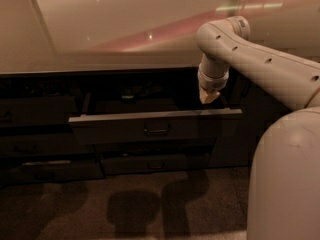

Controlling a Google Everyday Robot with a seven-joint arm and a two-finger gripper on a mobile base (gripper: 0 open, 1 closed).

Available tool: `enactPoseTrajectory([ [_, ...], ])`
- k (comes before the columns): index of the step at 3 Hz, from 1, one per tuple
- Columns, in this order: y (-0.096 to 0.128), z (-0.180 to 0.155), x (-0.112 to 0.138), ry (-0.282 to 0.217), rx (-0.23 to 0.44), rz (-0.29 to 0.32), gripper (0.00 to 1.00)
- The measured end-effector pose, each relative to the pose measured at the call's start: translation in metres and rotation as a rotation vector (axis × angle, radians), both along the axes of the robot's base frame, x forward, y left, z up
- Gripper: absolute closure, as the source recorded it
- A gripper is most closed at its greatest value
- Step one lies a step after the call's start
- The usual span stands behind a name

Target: Open top drawer

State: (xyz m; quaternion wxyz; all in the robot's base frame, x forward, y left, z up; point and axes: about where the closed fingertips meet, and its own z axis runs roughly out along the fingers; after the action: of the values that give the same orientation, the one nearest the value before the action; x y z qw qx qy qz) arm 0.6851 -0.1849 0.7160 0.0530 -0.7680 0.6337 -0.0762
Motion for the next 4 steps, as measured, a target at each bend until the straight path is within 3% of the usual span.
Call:
enactPoseTrajectory([
  [1, -0.012, -0.035, 0.002, 0.071, -0.039, -0.04, 1.0],
  [2, -0.016, -0.052, 0.001, 0.119, -0.015, -0.04, 1.0],
  [4, -0.014, -0.062, -0.01, 0.127, -0.025, -0.026, 1.0],
])
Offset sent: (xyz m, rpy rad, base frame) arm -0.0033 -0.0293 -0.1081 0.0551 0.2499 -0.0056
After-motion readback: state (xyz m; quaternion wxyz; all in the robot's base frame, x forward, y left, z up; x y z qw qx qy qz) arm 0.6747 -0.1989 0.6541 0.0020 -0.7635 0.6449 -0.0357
